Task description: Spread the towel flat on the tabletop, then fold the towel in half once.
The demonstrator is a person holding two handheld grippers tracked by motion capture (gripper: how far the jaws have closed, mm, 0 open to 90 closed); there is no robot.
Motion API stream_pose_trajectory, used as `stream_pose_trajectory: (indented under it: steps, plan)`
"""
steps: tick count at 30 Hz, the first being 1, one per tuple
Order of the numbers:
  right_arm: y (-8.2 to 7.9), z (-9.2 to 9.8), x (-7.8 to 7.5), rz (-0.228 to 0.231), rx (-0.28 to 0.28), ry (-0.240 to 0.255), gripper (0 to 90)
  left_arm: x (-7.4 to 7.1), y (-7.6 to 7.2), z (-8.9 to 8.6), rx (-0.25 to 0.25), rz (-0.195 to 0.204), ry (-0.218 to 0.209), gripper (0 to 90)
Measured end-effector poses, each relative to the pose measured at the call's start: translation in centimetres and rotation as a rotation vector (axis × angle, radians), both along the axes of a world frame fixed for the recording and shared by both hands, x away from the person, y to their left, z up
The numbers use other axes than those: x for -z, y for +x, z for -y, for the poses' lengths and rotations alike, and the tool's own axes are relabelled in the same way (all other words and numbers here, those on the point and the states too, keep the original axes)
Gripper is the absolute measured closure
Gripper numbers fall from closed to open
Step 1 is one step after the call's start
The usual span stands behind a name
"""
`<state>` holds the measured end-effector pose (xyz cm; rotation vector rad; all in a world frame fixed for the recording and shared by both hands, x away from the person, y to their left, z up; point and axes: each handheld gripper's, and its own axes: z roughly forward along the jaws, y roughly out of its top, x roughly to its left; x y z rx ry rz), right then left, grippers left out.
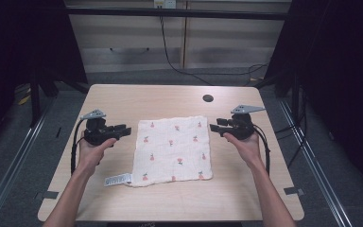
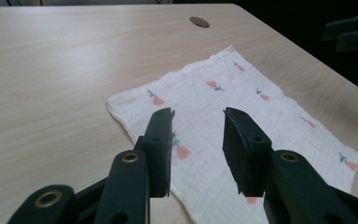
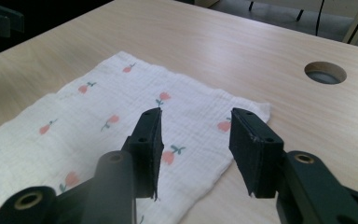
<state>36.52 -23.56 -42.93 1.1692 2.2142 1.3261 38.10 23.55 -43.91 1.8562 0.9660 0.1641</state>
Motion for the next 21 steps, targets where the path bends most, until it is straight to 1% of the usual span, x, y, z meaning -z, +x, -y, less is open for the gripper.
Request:
stream_pose_trajectory:
  steps: [1,2,4,8,9,10,11,12,14,15,17,19,21]
  plan:
    - [-0.3,-0.1,0.1,-0.008,-0.009,-0.003,53.7,0.0,-0.4,0.0,0.000,0.008,0.012,64.7]
    - [-0.6,-0.2,0.2,-0.014,-0.028,-0.003,54.2,-0.1,-0.6,0.0,0.004,0.014,0.012,65.8]
    - [-1.1,-0.3,0.4,-0.021,-0.066,-0.002,55.7,-0.4,-1.4,0.2,0.033,0.030,0.022,65.8]
    - [-2.3,-0.7,1.0,-0.047,-0.131,-0.014,59.3,-0.5,-3.0,0.9,0.084,0.056,0.059,65.8]
    - [-2.8,-1.0,1.2,-0.058,-0.143,-0.030,59.4,-0.3,-3.3,1.0,0.102,0.043,0.062,65.8]
    - [-3.2,-1.1,1.4,-0.063,-0.156,-0.036,60.0,-0.1,-3.5,1.1,0.117,0.024,0.057,65.6]
    - [-3.7,-1.2,1.6,-0.069,-0.172,-0.031,60.2,0.2,-3.7,1.1,0.128,0.011,0.055,65.6]
    - [-4.0,-1.3,1.7,-0.075,-0.176,-0.033,60.0,0.7,-4.1,1.3,0.139,-0.005,0.076,65.6]
    - [-4.9,-1.4,2.4,-0.101,-0.181,-0.034,57.7,1.4,-4.6,1.6,0.156,-0.024,0.089,64.9]
    - [-5.2,-1.4,2.7,-0.111,-0.186,-0.037,57.5,1.8,-4.8,1.7,0.162,-0.034,0.104,63.7]
    - [-5.9,-1.3,3.3,-0.126,-0.193,-0.052,57.5,2.4,-5.3,1.9,0.167,-0.049,0.116,63.0]
    - [-6.5,-1.3,3.8,-0.140,-0.197,-0.051,57.9,3.0,-5.8,2.0,0.181,-0.067,0.146,60.4]
    - [-6.9,-1.5,4.2,-0.151,-0.208,-0.062,57.9,3.8,-6.4,2.1,0.184,-0.090,0.173,56.6]
